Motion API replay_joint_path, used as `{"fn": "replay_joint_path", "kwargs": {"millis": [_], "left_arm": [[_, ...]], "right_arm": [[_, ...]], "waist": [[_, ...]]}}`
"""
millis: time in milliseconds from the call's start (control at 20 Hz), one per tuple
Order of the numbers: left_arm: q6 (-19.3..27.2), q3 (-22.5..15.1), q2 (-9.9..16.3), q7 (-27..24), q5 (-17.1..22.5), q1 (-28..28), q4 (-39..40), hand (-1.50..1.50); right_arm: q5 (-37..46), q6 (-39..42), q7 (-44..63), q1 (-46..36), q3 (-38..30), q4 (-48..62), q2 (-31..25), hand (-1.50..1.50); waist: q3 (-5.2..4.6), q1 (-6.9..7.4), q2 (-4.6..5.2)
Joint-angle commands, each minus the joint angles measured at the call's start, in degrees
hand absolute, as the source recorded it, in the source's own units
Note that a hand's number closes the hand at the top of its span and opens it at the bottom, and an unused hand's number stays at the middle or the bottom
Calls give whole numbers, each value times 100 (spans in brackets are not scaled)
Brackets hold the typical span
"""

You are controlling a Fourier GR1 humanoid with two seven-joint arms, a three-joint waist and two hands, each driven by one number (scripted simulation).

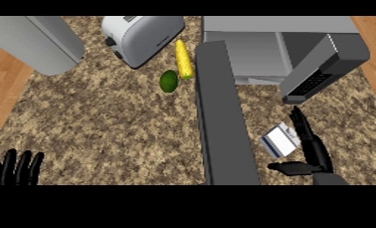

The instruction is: Pick up the milk, place it into the microwave and close the microwave

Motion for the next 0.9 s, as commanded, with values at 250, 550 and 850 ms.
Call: {"fn": "replay_joint_path", "kwargs": {"millis": [250,550,850], "left_arm": [[-166,179,78,-237,65,49,245,-150],[-148,-96,-105,-419,-75,297,239,-150],[-214,222,23,-278,212,83,239,-150]], "right_arm": [[-321,769,-608,-318,-177,283,245,150],[-626,1377,-817,-154,-248,75,153,150],[-718,1777,-529,-72,16,-202,382,150]], "waist": [[3,32,2],[2,8,-14],[-2,-39,-15]]}}
